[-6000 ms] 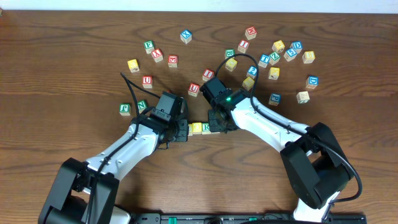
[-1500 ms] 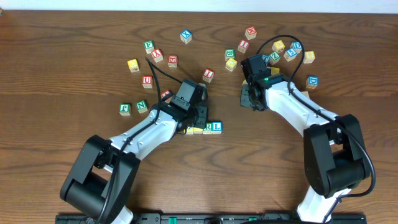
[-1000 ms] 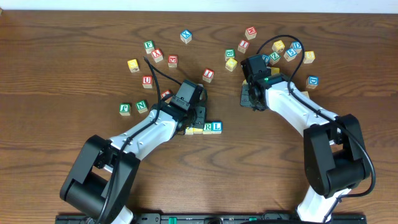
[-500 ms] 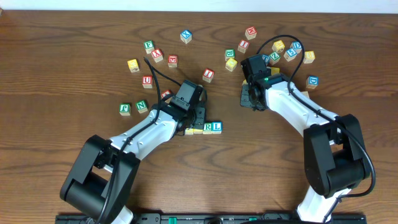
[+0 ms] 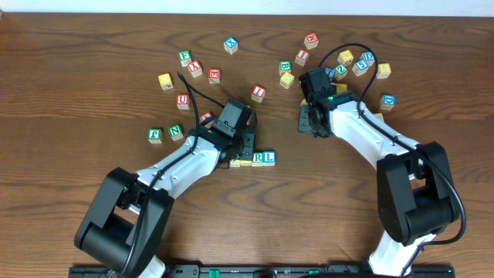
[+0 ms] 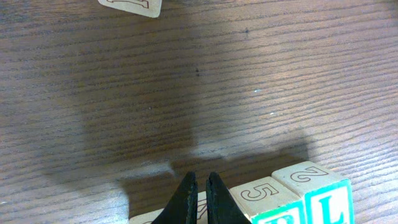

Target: Spell out CORL

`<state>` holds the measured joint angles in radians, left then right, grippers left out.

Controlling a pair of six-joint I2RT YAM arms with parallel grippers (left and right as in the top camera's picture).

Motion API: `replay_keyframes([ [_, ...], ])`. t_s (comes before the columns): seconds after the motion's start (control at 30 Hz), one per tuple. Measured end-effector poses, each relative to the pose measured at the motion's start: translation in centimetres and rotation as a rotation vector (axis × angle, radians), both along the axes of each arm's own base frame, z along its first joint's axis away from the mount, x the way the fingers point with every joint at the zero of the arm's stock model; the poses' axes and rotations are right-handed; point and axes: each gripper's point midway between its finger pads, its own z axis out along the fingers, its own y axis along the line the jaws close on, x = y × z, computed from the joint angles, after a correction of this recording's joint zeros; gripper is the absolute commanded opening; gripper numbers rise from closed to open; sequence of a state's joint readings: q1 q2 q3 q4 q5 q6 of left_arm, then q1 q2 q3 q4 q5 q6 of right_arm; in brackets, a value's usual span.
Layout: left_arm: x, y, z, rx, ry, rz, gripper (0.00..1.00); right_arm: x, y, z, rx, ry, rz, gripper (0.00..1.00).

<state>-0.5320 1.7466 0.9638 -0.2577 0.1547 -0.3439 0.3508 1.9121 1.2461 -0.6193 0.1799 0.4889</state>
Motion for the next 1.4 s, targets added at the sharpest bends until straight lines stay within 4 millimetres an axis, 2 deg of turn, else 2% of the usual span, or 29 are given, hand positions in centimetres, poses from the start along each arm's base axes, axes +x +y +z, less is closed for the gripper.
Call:
replay_keyframes([
  [0.57, -0.7, -1.1, 0.0, -0.010, 0.006, -0.033, 0.07, 0.0, 0.0, 0.0, 0.000, 0.000, 0.000, 0.01],
  [1.4, -1.0, -1.0, -0.1, -0.006, 0.017, -0.034, 0.07, 0.0, 0.0, 0.0, 0.000, 0.000, 0.000, 0.01],
])
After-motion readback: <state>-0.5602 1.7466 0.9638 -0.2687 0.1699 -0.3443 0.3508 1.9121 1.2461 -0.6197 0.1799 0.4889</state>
